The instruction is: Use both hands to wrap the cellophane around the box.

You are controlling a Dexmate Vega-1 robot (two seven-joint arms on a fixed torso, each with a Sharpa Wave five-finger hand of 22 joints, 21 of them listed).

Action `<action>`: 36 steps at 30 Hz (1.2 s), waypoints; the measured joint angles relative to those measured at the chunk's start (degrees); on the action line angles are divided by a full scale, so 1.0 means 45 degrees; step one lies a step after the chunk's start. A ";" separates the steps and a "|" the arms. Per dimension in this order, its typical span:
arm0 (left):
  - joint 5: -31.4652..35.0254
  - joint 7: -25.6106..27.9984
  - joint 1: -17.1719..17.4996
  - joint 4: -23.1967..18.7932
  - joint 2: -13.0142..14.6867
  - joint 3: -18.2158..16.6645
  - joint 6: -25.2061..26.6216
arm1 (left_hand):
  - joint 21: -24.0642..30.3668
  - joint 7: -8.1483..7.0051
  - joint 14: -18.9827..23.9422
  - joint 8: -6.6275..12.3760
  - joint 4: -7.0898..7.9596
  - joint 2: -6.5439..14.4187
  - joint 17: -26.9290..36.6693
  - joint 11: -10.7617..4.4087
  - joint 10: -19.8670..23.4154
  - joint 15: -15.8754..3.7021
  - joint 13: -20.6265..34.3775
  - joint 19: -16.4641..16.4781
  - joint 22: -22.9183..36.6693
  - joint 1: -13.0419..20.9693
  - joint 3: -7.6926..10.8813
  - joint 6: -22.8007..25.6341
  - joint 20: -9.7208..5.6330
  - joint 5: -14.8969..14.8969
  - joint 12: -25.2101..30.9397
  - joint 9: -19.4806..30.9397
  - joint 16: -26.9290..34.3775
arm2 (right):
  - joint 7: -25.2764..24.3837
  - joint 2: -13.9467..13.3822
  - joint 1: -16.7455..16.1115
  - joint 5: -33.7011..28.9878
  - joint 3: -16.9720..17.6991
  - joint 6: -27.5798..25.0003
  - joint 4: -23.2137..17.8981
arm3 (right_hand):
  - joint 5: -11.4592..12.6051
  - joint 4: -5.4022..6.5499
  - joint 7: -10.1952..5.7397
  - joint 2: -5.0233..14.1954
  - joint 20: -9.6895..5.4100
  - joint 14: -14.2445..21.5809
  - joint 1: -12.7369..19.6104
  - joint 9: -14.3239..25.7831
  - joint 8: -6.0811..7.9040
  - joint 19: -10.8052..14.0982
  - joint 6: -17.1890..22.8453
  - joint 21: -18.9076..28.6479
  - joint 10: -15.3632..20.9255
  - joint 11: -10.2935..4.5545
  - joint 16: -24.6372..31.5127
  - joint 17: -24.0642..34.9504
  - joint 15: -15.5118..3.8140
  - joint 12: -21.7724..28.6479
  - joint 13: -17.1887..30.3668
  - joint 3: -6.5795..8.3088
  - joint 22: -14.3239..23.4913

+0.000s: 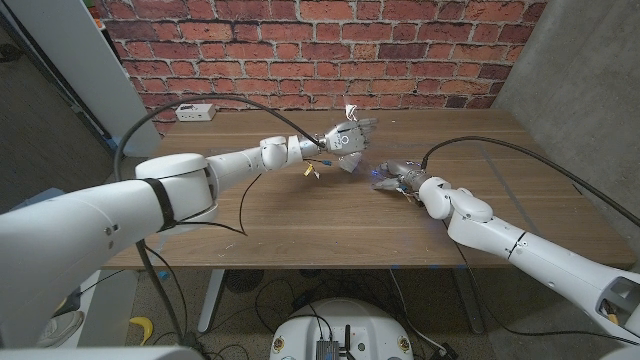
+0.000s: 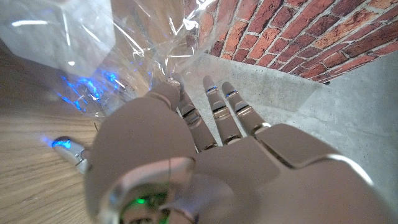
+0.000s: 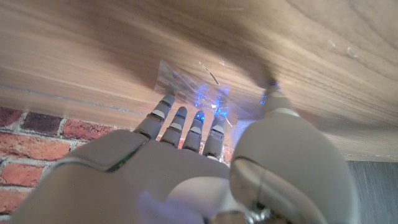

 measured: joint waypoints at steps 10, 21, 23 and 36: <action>-0.0332 0.0018 -0.0097 0.1251 -0.0882 0.0372 -0.0623 | 0.0000 -0.0066 0.0050 0.0000 -0.0002 0.0074 -0.0001 -0.0046 -0.0046 -0.0017 0.0001 0.0046 0.0063 0.0064 -0.0104 -0.0069 -0.0046 0.0000 -0.0120 0.0069 0.0001 | 0.0678 -0.0437 -0.0271 0.2566 0.1016 -0.0717 -0.0460 | 0.0325 0.0625 0.0094 -0.0864 0.0500 -0.1102 -0.1616 0.0001 0.0079 -0.1488 -0.1776 -0.0163 -0.1364 0.0826 -0.0110 0.0071 0.0708 0.0000 0.0059 -0.1157 0.0006; -0.0930 -0.0065 -0.0297 0.2204 -0.1595 0.1155 -0.1013 | 0.0000 0.0005 0.0192 0.0001 -0.0002 0.0053 -0.0001 -0.0046 -0.0046 -0.0058 0.0001 0.0045 0.0062 0.0144 -0.0104 -0.0140 -0.0045 0.0001 -0.0168 0.0068 0.0001 | -0.0733 -0.0670 -0.1980 0.6396 0.3532 0.0908 -0.0352 | 0.0607 0.1315 -0.0206 -0.0643 0.0420 -0.0384 -0.2843 0.0001 0.0100 -0.1400 -0.2849 0.0305 -0.1694 0.0586 0.0188 0.0155 0.0824 0.0104 0.0058 -0.1847 0.0074; -0.0930 -0.0065 -0.0355 0.2261 -0.1675 0.1317 -0.1013 | 0.0000 0.0004 0.0191 0.0000 0.0006 0.0053 -0.0002 -0.0046 -0.0046 -0.0057 0.0001 0.0045 0.0062 0.0144 -0.0111 -0.0140 -0.0045 0.0001 -0.0168 0.0068 0.0001 | -0.1114 -0.0670 -0.1980 0.7286 0.3532 0.1555 -0.0352 | 0.0688 0.1395 -0.0501 -0.0564 0.0331 -0.0248 -0.3014 0.0001 0.0099 -0.1311 -0.3144 0.0372 -0.1962 0.0527 0.0276 0.0150 0.0865 0.0104 0.0058 -0.1928 0.0082; -0.1318 -0.0356 -0.0608 0.2417 -0.1981 0.1731 -0.0963 | 0.0100 -0.0051 0.0190 0.0001 -0.0002 0.0037 -0.0002 -0.0040 -0.0191 -0.0058 0.0000 0.0045 0.0061 0.0261 -0.0210 -0.0207 -0.0045 0.0001 -0.0214 0.0122 -0.0083 | -0.4167 0.0426 -0.4011 0.9642 0.5706 0.4890 0.0778 | -0.0337 -0.1573 -0.0922 0.2759 0.0889 -0.0609 0.1733 0.0002 0.0431 -0.0966 -0.1976 0.0191 -0.2073 0.0307 0.0125 -0.0145 0.0029 0.0245 -0.0037 0.1588 0.0041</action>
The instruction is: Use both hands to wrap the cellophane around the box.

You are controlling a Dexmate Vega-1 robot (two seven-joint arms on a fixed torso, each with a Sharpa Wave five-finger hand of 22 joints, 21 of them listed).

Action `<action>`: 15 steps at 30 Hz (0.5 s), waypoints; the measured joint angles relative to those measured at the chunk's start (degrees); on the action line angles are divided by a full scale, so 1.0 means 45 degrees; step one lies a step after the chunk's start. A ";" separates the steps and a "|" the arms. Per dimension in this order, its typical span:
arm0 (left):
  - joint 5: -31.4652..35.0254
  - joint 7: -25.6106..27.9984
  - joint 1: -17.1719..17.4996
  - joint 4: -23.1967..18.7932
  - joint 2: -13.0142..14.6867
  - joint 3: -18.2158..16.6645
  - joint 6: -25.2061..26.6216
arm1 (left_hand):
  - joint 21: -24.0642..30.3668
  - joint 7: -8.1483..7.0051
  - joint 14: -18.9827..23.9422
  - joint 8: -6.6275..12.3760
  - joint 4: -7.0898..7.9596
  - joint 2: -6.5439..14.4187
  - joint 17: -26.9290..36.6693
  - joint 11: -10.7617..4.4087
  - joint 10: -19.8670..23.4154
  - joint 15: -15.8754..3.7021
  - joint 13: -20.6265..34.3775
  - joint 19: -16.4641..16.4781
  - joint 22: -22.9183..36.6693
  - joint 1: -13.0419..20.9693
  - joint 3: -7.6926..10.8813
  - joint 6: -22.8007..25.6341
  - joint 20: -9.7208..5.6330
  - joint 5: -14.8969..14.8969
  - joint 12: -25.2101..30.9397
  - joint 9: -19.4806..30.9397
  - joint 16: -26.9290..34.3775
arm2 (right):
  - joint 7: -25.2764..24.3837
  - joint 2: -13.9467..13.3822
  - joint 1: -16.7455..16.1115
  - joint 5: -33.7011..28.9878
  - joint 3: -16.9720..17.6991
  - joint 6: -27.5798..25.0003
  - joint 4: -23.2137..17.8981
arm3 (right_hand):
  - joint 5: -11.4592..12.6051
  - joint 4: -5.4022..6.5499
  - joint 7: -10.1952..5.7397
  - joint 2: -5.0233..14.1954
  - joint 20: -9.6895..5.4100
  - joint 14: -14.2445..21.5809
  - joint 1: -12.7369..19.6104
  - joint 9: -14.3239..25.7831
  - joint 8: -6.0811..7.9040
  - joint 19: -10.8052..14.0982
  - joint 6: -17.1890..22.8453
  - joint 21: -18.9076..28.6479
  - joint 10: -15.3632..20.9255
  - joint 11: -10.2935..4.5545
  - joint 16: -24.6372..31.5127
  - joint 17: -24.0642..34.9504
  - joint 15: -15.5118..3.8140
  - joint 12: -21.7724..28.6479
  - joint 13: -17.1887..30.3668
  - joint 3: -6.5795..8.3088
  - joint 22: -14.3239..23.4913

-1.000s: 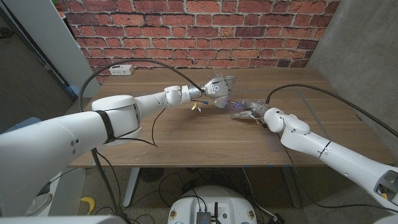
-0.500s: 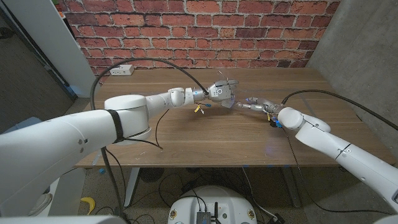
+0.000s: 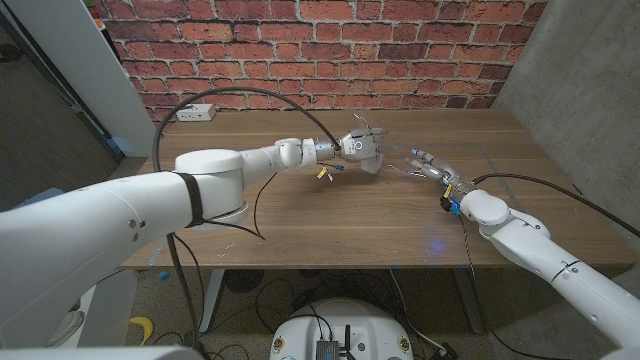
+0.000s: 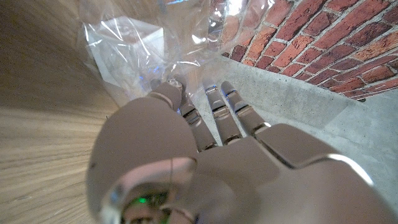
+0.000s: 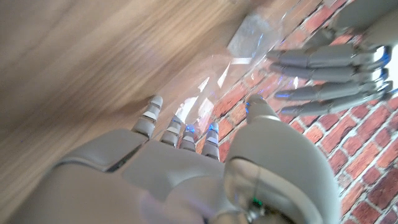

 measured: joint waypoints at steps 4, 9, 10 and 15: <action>-0.0010 0.0036 -0.0039 0.0052 -0.0087 0.0051 0.0222 | 0.0000 0.0015 -0.0022 -0.0239 -0.0059 0.0010 0.0000 -0.0007 -0.0718 0.0015 0.0001 -0.0005 -0.0001 0.0568 0.0059 -0.0808 0.0100 0.0000 -0.0196 -0.0037 -0.0066 | -0.1097 -0.0098 -0.0328 -0.0561 0.0199 -0.0052 -0.0486 | -0.0279 -0.0284 -0.0121 -0.0185 -0.0474 -0.0295 0.0567 0.0001 -0.0085 -0.0269 -0.0027 -0.0013 0.0097 -0.0104 -0.0084 0.0038 0.0160 0.0048 0.0038 0.0376 -0.0006; -0.0008 0.0171 -0.0065 0.0125 -0.0190 0.0083 0.0471 | 0.0000 0.0011 -0.0191 -0.0265 -0.0106 0.0084 0.0000 -0.0007 -0.1465 0.0042 -0.0018 -0.0158 0.0065 0.1097 0.0106 -0.1572 0.0253 0.0000 -0.0242 -0.0048 -0.0066 | -0.2222 -0.0349 -0.0305 -0.1511 0.0125 -0.0744 -0.0916 | -0.0477 -0.0284 -0.0033 -0.0381 -0.0340 -0.1526 0.0762 0.0001 -0.0199 -0.1525 -0.0577 -0.0249 -0.0852 -0.0022 -0.0410 0.0097 0.0302 -0.0179 0.0092 0.0376 -0.0006; -0.0002 0.0182 -0.0065 0.0124 -0.0192 0.0084 0.0493 | 0.0000 0.0011 -0.0252 -0.0334 -0.0106 0.0122 0.0000 -0.0006 -0.1645 0.0040 -0.0028 -0.0191 0.0065 0.1137 0.0106 -0.1770 0.0286 0.0000 -0.0242 -0.0082 -0.0066 | -0.2320 -0.0448 -0.0256 -0.1654 0.0067 -0.0887 -0.1065 | -0.0477 -0.0284 -0.0102 -0.0439 -0.0319 -0.1742 0.0819 0.0001 -0.0199 -0.1635 -0.0645 -0.0249 -0.1002 -0.0009 -0.0418 0.0098 0.0265 -0.0195 0.0096 0.0375 -0.0005; 0.0210 0.0271 -0.0065 0.0027 -0.0180 -0.0045 0.0782 | 0.0098 0.0034 -0.0866 -0.0434 -0.0071 0.0097 0.0000 0.0000 -0.3193 0.0086 -0.0044 -0.0301 0.0121 0.1371 0.0072 -0.3470 0.0395 0.0075 -0.0405 -0.0154 -0.0113 | -0.2549 -0.0968 0.0153 -0.2657 -0.0295 -0.1887 -0.1641 | -0.0477 -0.0444 -0.0531 -0.0568 -0.0491 -0.1910 0.1312 0.0002 -0.0199 -0.1263 -0.0651 -0.0027 -0.1052 -0.0132 -0.0352 0.0020 0.0059 -0.0093 0.0095 0.0536 -0.0005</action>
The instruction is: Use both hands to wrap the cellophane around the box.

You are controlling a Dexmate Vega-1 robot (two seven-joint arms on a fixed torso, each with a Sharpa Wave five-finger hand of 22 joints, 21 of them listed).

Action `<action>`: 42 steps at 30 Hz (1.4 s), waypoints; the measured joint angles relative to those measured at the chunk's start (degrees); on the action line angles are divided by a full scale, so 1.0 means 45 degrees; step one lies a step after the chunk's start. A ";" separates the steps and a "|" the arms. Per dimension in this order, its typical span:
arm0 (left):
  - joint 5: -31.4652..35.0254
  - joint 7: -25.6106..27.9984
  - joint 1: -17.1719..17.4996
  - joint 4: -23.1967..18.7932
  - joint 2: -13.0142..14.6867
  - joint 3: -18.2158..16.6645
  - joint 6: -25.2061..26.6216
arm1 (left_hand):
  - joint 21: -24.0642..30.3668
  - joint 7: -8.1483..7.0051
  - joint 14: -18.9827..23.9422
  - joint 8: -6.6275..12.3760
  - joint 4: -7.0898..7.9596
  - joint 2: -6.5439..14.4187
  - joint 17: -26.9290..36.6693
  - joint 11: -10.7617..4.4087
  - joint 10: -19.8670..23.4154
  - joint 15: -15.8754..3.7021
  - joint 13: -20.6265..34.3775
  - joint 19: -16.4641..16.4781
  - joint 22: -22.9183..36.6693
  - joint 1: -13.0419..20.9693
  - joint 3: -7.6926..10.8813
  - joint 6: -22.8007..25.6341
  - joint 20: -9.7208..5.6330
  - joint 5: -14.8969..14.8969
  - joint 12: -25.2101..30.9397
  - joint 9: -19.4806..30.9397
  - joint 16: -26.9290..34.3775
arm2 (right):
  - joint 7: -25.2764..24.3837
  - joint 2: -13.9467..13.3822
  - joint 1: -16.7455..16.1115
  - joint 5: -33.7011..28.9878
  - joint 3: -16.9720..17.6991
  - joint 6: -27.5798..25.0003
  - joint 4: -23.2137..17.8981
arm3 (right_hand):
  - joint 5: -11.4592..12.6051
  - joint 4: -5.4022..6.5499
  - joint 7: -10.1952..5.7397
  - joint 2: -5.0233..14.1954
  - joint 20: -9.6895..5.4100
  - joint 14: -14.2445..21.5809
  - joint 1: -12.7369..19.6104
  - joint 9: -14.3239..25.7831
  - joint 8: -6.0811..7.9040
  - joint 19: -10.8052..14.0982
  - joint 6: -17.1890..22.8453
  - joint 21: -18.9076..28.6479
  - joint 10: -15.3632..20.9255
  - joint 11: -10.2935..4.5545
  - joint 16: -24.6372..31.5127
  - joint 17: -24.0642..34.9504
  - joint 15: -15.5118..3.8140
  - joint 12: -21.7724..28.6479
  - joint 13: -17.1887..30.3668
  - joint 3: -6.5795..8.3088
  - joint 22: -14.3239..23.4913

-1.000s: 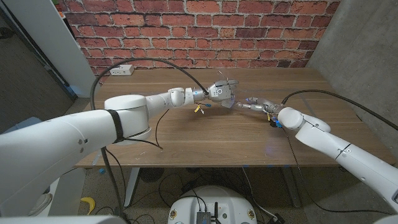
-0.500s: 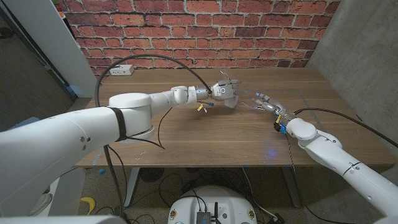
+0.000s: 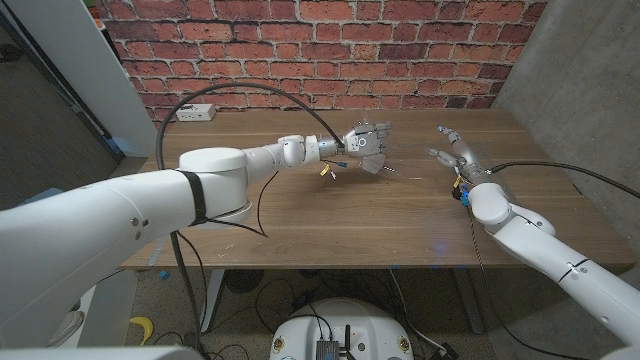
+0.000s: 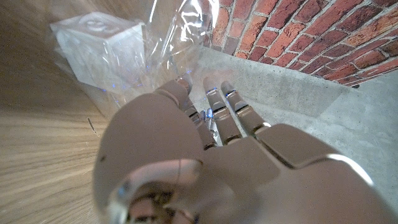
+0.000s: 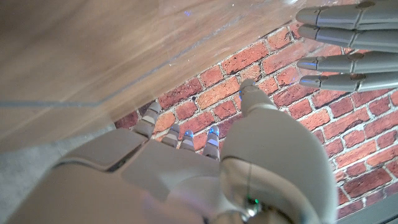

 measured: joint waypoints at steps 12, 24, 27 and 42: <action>0.0440 0.0087 0.0049 -0.0070 -0.0051 -0.0293 0.0224 | 0.0171 0.0065 -0.0555 0.0000 0.0388 0.0053 -0.0030 0.0028 -0.2419 0.0092 -0.0046 -0.0136 -0.0001 0.0053 0.0508 -0.2669 0.0135 0.0000 -0.0022 -0.0038 0.0001 | 0.1824 -0.1166 0.1879 -0.2344 -0.1475 -0.2327 -0.0885 | 0.0052 0.0042 -0.0272 -0.0300 0.0003 0.0535 0.0439 0.0001 0.0000 0.0537 -0.0374 0.0091 -0.0219 -0.0798 0.0194 -0.0019 0.0093 0.0050 -0.0001 0.0060 0.0001; 0.0664 0.0104 -0.0067 -0.0053 -0.0217 -0.0355 -0.0172 | 0.0314 0.0064 -0.1197 0.0000 0.0266 0.0053 0.0007 0.0035 -0.3767 0.0086 -0.0044 -0.0343 0.0034 0.0052 0.0687 -0.4201 0.0106 0.0000 -0.0022 -0.0041 -0.0050 | 0.4555 -0.1737 0.4252 -0.5584 -0.3513 -0.3369 -0.1246 | 0.0200 0.0288 -0.0319 -0.0070 -0.0403 0.0206 0.0510 0.0034 0.0001 0.0388 -0.0877 0.0091 -0.0644 -0.1497 0.0194 0.0076 -0.0273 -0.0053 -0.0002 -0.0079 0.0002; 0.0696 0.0106 -0.0101 -0.0065 -0.0245 -0.0381 -0.0304 | 0.0360 0.0067 -0.1303 0.0000 0.0225 0.0053 0.0006 0.0023 -0.3937 0.0117 -0.0044 -0.0364 0.0058 0.0052 0.0728 -0.4377 0.0084 -0.0001 -0.0022 -0.0022 -0.0050 | 0.4991 -0.1767 0.4749 -0.6376 -0.3956 -0.3362 -0.1236 | 0.0200 0.0376 -0.0273 -0.0044 -0.0534 0.0206 0.0485 0.0033 0.0001 0.0404 -0.0969 0.0092 -0.0652 -0.1591 0.0194 0.0077 -0.0273 -0.0052 -0.0003 -0.0064 0.0002; 0.0649 0.0115 -0.0300 0.0189 -0.0541 -0.0297 -0.0716 | 0.0426 0.0018 -0.1299 0.0001 0.0264 0.0121 0.0041 0.0020 -0.4104 0.0113 -0.0042 -0.0358 0.0097 -0.0018 0.0794 -0.4603 0.0085 -0.0001 -0.0022 -0.0023 -0.0034 | 0.7830 -0.1575 0.6286 -1.0265 -0.5308 -0.1790 -0.0894 | 0.0604 0.0577 -0.0277 0.0786 -0.0512 -0.0383 0.0896 0.0203 0.0313 -0.0274 -0.0623 -0.0076 -0.0625 -0.1788 0.0194 0.0196 -0.0314 -0.0001 0.0044 0.0220 0.0003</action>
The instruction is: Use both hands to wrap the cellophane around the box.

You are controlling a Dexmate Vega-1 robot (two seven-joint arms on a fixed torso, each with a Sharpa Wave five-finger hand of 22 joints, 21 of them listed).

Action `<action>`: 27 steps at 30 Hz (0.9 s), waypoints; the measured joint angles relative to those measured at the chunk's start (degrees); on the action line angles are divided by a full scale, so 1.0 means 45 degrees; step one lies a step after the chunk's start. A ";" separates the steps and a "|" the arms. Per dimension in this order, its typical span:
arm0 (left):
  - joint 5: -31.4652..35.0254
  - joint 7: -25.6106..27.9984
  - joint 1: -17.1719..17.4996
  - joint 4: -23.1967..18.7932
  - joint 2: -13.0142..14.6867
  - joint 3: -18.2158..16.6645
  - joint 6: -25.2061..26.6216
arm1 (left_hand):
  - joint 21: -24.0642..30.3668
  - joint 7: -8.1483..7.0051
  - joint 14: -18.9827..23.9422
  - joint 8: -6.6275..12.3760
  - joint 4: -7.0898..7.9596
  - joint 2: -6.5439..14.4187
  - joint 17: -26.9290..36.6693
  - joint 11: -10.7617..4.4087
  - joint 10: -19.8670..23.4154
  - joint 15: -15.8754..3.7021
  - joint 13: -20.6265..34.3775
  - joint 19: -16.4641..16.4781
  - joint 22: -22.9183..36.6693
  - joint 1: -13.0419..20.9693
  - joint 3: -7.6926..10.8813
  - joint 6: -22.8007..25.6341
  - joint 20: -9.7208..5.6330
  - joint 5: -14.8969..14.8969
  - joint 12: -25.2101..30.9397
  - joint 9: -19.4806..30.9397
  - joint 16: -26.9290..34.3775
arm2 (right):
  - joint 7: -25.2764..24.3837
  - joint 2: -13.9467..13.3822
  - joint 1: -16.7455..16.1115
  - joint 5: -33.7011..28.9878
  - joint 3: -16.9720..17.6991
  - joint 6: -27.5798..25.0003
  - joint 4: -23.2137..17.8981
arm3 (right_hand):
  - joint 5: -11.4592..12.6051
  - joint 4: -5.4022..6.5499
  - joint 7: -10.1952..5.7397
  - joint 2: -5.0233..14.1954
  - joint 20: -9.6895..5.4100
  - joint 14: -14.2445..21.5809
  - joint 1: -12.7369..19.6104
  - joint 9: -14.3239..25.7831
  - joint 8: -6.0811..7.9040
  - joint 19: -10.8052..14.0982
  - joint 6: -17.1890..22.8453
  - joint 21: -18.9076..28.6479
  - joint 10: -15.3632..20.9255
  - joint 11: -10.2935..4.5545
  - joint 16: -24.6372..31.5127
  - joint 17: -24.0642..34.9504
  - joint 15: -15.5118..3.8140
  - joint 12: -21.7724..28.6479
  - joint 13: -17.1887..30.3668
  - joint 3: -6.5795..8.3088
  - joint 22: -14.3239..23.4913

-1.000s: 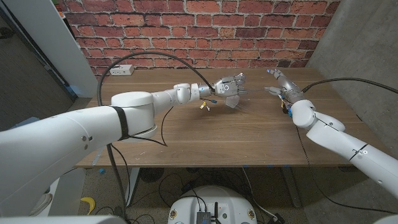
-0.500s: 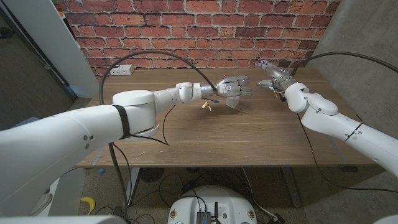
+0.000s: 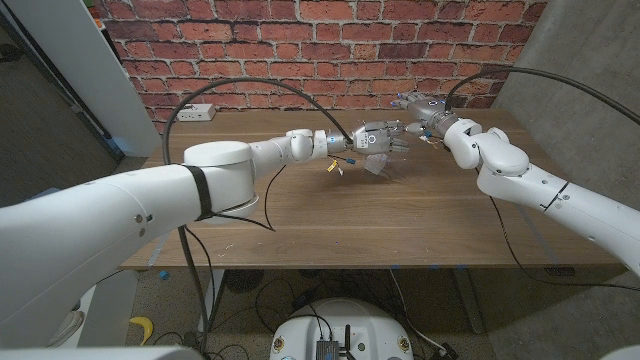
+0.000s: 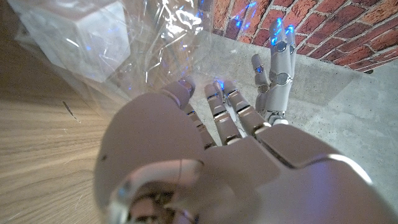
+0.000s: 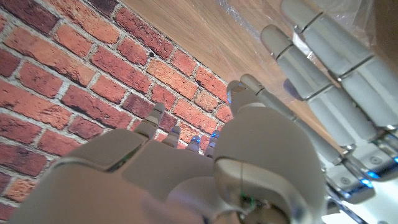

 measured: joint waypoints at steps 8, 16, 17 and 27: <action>-0.0057 -0.0173 -0.0041 0.0140 -0.0117 0.0110 -0.0005 | 0.0039 0.0001 -0.0077 0.0000 0.0054 0.0000 -0.0035 0.0042 -0.0041 -0.0063 0.0001 -0.0051 -0.0055 0.0000 0.0053 0.0001 0.0054 0.0000 0.0017 -0.0001 0.0047 | 0.0458 0.0272 0.0012 -0.0047 0.0296 0.1143 0.0129 | 0.0067 -0.0225 -0.0033 -0.0330 0.0135 0.0128 0.1372 0.0714 0.1827 -0.0135 0.4336 0.0001 -0.0062 -0.0260 0.0119 -0.0187 0.0052 0.0194 -0.0080 0.0338 -0.0047; -0.0035 -0.0338 -0.0049 0.0287 -0.0196 0.0120 0.0029 | 0.0035 0.0001 -0.0078 0.0067 0.0197 0.0050 -0.0036 0.0042 -0.0040 -0.0065 0.0002 -0.0097 -0.0040 -0.0050 0.0119 0.0001 0.0100 0.0000 0.0053 -0.0002 0.0044 | 0.0594 0.0690 -0.0137 0.0976 0.0885 0.2293 0.0480 | 0.0040 -0.0502 -0.0017 -0.0614 -0.0086 0.0799 0.2727 0.0993 0.3800 0.0412 0.9826 0.0067 0.1681 -0.0700 0.0198 -0.0256 0.0032 0.0413 -0.0141 0.0048 -0.0105; -0.0035 -0.0338 -0.0050 0.0286 -0.0196 0.0119 0.0029 | 0.0034 0.0001 -0.0077 0.0066 0.0197 0.0050 -0.0035 0.0041 -0.0040 -0.0065 0.0002 -0.0115 -0.0040 -0.0050 0.0119 0.0001 0.0119 0.0000 0.0053 -0.0002 0.0043 | 0.0645 0.0715 -0.0133 0.1051 0.0898 0.2364 0.0528 | -0.0017 -0.0544 -0.0016 -0.0615 -0.0142 0.0895 0.2726 0.0898 0.3851 0.0468 1.0243 0.0067 0.1975 -0.0725 0.0261 -0.0245 0.0033 0.0436 -0.0141 0.0005 -0.0104; 0.0117 -0.0418 -0.0049 0.0277 -0.0191 0.0059 0.0235 | 0.0035 0.0001 -0.0044 0.0066 0.0250 0.0049 -0.0035 0.0041 -0.0040 -0.0095 0.0003 -0.0117 0.0021 -0.0050 0.0173 0.0002 0.0116 0.0000 0.0102 -0.0003 0.0050 | 0.0385 0.1079 0.0000 0.0942 0.0882 0.2721 0.1099 | 0.0063 -0.0945 0.0056 -0.0623 -0.0474 0.1864 0.2719 0.0324 0.4002 0.1416 1.2274 0.0158 0.4132 -0.0743 0.0609 -0.0174 0.0070 0.0694 -0.0102 -0.0423 -0.0067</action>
